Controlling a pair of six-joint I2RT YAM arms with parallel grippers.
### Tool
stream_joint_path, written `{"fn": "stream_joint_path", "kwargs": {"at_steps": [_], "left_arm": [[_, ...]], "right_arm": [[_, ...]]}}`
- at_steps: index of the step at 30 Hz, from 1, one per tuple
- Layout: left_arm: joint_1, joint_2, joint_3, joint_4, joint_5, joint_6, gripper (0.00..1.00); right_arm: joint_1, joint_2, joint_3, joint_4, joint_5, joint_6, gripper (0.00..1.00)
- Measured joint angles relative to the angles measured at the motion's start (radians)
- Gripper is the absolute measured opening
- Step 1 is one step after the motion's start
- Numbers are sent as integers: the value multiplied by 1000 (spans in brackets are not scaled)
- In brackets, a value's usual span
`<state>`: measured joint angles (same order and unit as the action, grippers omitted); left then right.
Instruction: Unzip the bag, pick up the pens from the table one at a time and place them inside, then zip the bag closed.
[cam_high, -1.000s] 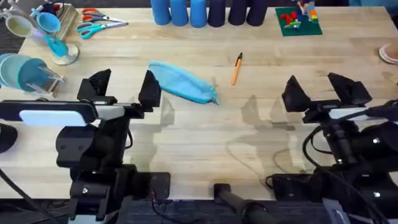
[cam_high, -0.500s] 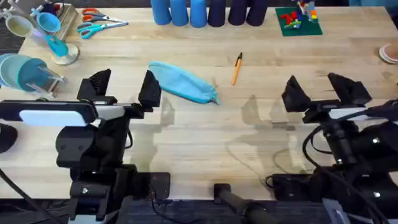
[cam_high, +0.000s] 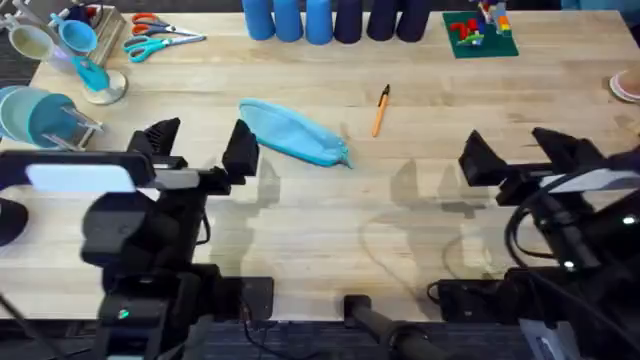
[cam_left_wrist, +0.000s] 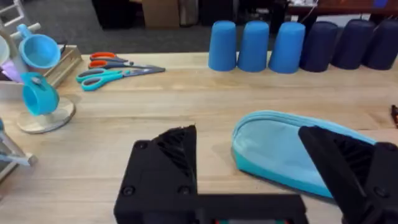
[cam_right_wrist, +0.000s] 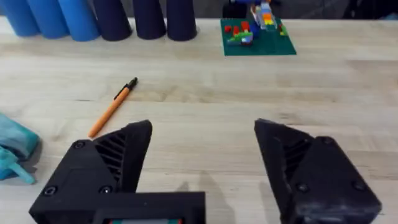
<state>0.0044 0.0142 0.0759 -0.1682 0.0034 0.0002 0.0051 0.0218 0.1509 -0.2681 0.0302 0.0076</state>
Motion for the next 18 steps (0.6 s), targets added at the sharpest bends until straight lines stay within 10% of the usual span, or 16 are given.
{"fn": "stream_joint_path", "kwargs": {"at_steps": [10, 18], "left_arm": [[0, 389, 414, -132, -1, 17, 994], [0, 698, 702, -271, 1, 179, 991]], "right_arm": [[0, 383, 426, -135, -9, 63, 996], [0, 677, 695, -244, -113, 76, 996]]}}
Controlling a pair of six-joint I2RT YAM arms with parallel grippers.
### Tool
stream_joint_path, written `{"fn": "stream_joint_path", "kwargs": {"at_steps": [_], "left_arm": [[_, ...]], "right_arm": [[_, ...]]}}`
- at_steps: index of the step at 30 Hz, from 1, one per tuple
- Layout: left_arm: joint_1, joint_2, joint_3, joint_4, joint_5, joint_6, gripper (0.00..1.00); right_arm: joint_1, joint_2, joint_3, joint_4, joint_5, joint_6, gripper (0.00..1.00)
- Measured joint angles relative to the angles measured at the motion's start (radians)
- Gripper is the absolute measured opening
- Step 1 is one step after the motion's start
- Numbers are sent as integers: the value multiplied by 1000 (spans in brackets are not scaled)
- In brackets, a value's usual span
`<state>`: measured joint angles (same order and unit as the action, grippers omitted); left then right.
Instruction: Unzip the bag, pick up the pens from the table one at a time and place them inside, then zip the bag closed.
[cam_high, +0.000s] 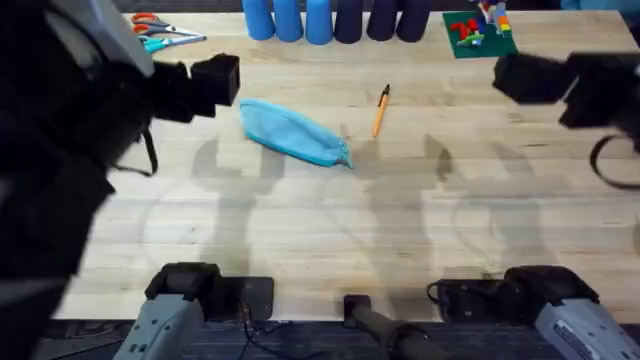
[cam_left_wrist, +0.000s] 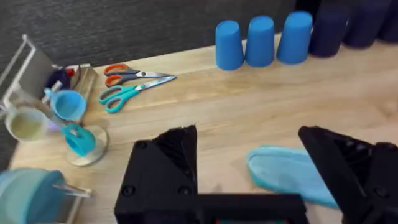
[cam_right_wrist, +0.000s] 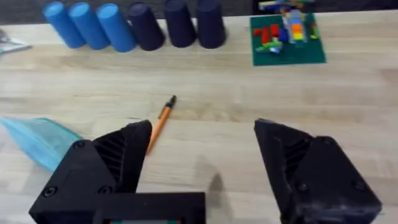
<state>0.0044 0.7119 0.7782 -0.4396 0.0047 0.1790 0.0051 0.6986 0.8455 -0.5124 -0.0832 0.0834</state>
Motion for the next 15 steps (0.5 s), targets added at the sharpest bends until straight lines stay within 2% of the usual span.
{"fn": "stream_joint_path", "kwargs": {"at_steps": [2, 6, 8, 15], "left_arm": [[2, 56, 62, -56, 14, 62, 991], [38, 166, 148, -163, 102, 201, 991], [73, 221, 170, -205, 159, 272, 991], [255, 387, 178, -252, 417, 518, 991]], "right_arm": [[0, 49, 42, -3, -29, 2, 996], [0, 102, 75, -5, -67, 3, 996], [0, 109, 75, -11, -76, 3, 996], [0, 111, 76, -14, -90, 3, 996]]}}
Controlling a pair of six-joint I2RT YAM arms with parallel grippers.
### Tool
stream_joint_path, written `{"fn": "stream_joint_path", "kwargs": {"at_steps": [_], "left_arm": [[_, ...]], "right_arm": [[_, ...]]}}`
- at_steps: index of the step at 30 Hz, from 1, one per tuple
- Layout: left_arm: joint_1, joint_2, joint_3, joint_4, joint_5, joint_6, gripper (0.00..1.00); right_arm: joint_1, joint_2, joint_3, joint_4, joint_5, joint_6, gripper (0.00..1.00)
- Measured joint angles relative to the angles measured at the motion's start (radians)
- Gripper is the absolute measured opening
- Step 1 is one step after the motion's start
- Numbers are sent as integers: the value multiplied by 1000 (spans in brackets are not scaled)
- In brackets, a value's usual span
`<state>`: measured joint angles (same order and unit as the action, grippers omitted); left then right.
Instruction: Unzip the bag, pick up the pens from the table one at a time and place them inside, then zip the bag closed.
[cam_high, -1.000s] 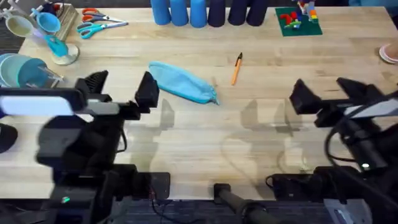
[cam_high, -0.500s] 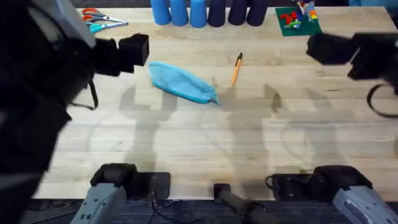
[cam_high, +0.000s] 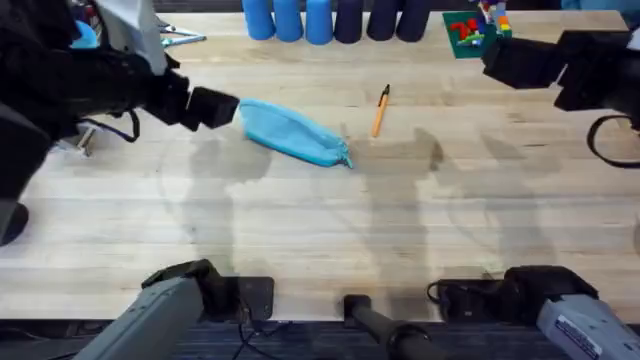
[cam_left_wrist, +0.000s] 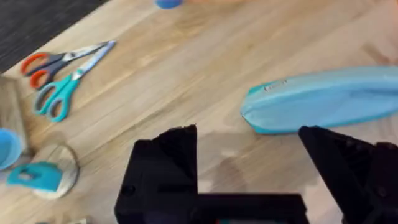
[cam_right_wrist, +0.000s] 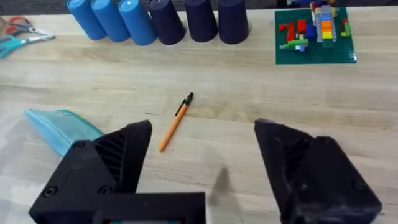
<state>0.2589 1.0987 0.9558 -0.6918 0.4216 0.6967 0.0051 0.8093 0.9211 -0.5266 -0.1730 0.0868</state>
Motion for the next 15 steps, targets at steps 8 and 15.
{"fn": "stream_joint_path", "kwargs": {"at_steps": [8, 15], "left_arm": [[110, 48, 0, 14, 134, 243, 993], [111, 49, 2, 11, 161, 307, 993]], "right_arm": [[0, 0, 0, -6, 0, 0, 996], [0, 0, 0, -18, 0, 0, 995]]}}
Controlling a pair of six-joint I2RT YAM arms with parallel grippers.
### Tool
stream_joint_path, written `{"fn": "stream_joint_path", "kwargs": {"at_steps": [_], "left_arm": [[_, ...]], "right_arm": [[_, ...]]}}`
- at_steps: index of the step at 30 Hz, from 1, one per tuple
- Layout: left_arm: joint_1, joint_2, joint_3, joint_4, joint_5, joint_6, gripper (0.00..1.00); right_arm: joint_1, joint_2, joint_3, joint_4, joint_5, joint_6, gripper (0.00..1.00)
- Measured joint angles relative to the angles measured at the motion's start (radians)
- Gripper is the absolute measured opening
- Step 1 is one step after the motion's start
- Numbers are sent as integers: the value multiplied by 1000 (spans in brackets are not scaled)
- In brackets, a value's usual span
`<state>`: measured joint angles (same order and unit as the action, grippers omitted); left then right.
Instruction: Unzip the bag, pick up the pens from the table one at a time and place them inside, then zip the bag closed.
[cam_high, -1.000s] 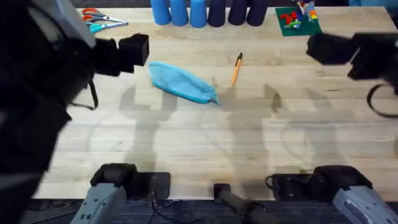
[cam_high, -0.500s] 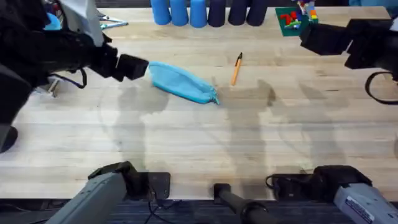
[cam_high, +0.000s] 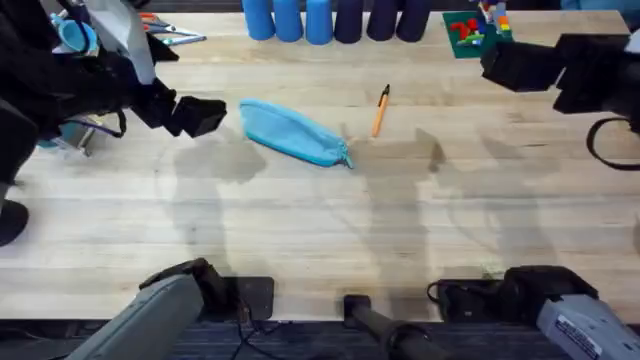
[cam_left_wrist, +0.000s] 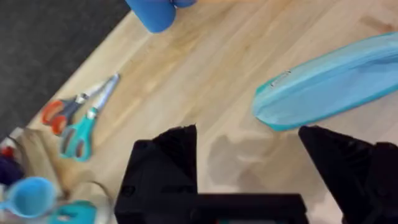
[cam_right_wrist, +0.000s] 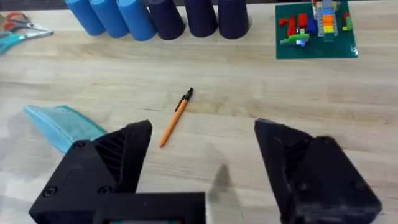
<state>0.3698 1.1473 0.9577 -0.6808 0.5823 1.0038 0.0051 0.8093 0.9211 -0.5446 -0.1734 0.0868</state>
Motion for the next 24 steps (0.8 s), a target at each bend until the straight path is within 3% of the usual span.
{"fn": "stream_joint_path", "kwargs": {"at_steps": [6, 14, 18, 24], "left_arm": [[0, 0, 0, 137, 10, 44, 992], [0, 69, 1, 143, 32, 228, 991], [0, 139, 1, 142, 38, 263, 991], [0, 209, 1, 134, 111, 317, 992]], "right_arm": [[0, 0, 0, -14, 0, 0, 996], [0, 5, 0, -14, 0, 0, 995], [0, 5, 0, -14, 0, 0, 996], [0, 5, 0, -14, 0, 0, 995]]}}
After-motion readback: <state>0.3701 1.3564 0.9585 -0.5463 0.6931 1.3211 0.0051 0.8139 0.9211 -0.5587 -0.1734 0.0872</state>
